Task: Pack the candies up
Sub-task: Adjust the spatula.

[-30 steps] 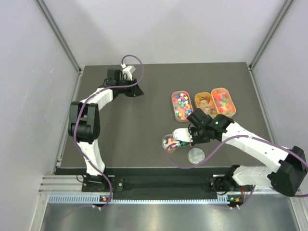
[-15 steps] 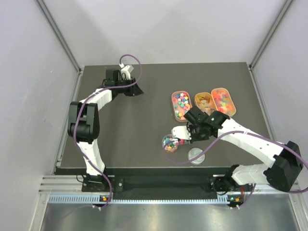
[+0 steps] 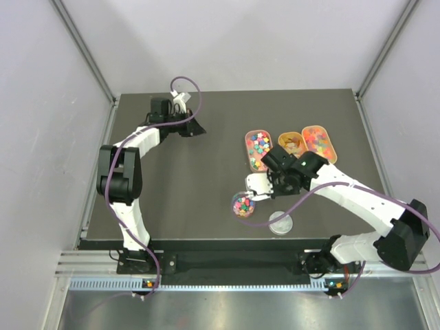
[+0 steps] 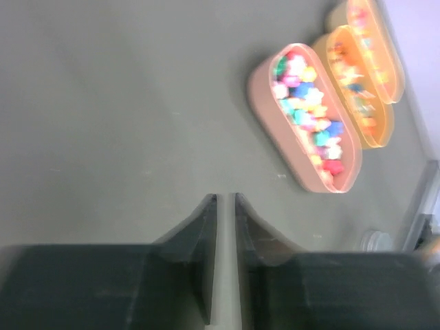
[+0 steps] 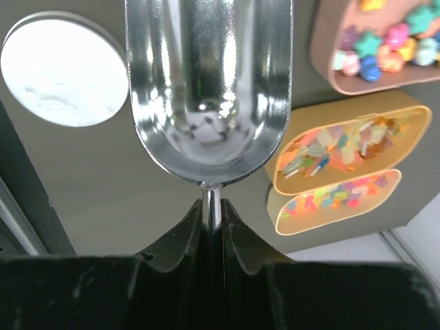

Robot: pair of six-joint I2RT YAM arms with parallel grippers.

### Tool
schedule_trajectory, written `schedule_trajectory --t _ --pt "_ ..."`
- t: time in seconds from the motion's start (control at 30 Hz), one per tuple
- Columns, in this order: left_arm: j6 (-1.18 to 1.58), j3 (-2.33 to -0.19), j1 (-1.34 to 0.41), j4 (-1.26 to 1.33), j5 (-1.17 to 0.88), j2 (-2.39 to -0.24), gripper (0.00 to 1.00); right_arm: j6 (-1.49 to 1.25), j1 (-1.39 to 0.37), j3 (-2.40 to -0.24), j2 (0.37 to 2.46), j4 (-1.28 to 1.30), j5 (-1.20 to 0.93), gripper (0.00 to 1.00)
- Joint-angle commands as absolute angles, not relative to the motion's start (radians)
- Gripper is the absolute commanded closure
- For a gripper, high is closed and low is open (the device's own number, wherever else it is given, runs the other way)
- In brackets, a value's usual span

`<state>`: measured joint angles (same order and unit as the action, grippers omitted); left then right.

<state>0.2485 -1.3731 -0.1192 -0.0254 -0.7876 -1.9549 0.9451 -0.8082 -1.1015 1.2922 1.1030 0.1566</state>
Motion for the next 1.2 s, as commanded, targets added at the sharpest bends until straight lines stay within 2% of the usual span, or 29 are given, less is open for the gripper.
schedule_trajectory --t 0.0,0.13,0.27,0.4,0.6,0.93,1.17 --pt "0.345 -1.416 -0.156 0.044 -0.975 -1.867 1.00 0.803 -0.772 -1.258 1.308 1.046 0.127 1.00" --pt "0.359 -1.442 -0.253 0.010 -1.109 -1.845 1.00 0.669 -0.683 -1.393 1.440 1.026 0.065 1.00" --pt "0.347 -1.463 -0.354 -0.038 -1.126 -1.830 1.00 0.580 -0.586 -1.518 1.551 1.023 0.008 1.00" --pt "0.374 -1.465 -0.422 -0.023 -1.123 -1.822 1.00 0.577 -0.534 -1.536 1.592 0.997 0.009 1.00" --pt "0.377 -1.479 -0.440 -0.023 -1.109 -1.830 1.00 0.569 -0.509 -1.523 1.589 0.964 0.003 1.00" --pt "0.411 -1.551 -0.445 0.032 -1.066 -1.976 1.00 0.603 -0.511 -1.612 1.505 0.960 -0.187 1.00" --pt "0.413 -1.595 -0.453 0.026 -1.058 -2.029 1.00 0.485 -0.509 -1.632 1.439 0.905 -0.272 1.00"
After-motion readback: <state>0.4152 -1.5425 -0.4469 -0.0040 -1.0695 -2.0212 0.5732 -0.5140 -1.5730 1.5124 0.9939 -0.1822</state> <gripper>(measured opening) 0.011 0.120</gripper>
